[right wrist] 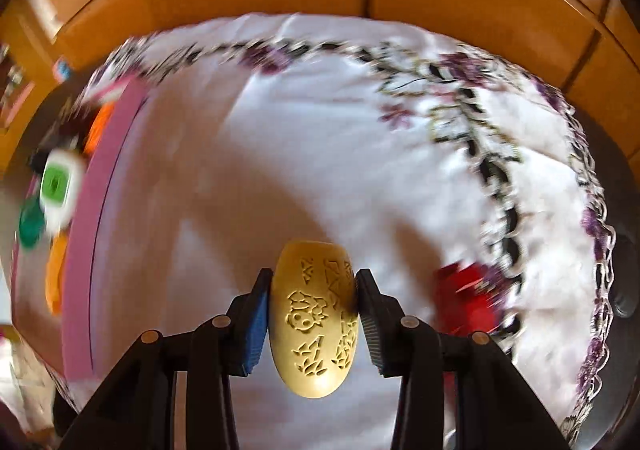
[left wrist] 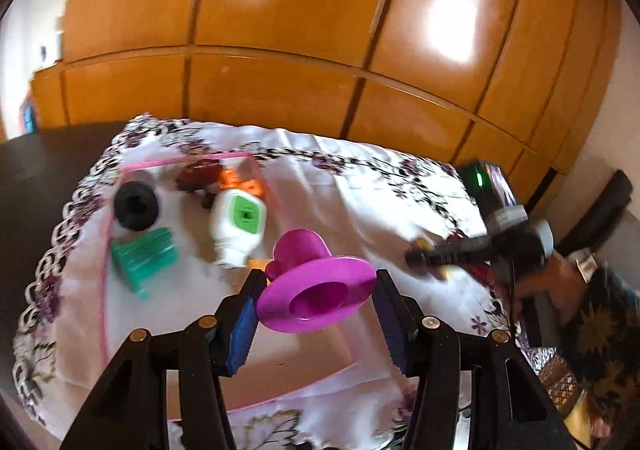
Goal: Organize rigid objects
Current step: 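Lower the magenta cup into the tray and open the left tool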
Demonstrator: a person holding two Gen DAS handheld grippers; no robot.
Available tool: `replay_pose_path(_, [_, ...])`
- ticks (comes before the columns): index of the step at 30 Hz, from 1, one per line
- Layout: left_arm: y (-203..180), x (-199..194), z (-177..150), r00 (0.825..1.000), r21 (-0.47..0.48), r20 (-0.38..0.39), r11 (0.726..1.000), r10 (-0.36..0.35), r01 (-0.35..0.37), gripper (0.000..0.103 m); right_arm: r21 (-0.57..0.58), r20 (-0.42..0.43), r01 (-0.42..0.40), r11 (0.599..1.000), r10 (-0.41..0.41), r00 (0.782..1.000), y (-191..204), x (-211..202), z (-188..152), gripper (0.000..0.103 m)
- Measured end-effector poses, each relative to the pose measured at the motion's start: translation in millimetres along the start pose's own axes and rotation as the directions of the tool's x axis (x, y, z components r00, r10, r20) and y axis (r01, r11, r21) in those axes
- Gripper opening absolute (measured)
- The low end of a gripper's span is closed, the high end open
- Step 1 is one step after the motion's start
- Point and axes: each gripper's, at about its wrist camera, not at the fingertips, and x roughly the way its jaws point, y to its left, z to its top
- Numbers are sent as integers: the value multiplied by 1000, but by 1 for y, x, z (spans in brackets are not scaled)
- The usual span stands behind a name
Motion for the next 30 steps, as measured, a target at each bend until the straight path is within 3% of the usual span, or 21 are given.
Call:
replay_pose_path(2, [14, -7, 0, 1000, -32, 10, 999, 24, -23, 55, -29, 27, 30, 999, -29, 999, 7, -2, -3, 41])
replay_pose_path(7, [55, -27, -4, 994, -120, 32, 988, 100, -96, 55, 14, 18, -37, 999, 36, 999, -3, -1, -5, 42])
replay_pose_path(11, [82, -35, -11, 988, -174, 16, 974, 154, -149, 55, -17, 29, -17, 1000, 17, 999, -2, 1, -6, 44])
replay_pose_path(14, [89, -32, -14, 990, -201, -7, 970, 139, -138, 55, -26, 33, -2, 1000, 3, 999, -2, 1, -5, 43])
replay_pose_path(21, [86, 5, 8, 996, -178, -31, 981, 79, -83, 55, -58, 42, 25, 998, -23, 999, 3, 4, -2, 42])
replay_pose_path(30, [94, 70, 46, 991, -67, -69, 991, 115, -119, 55, -72, 43, 32, 997, -29, 999, 4, 4, -1, 42])
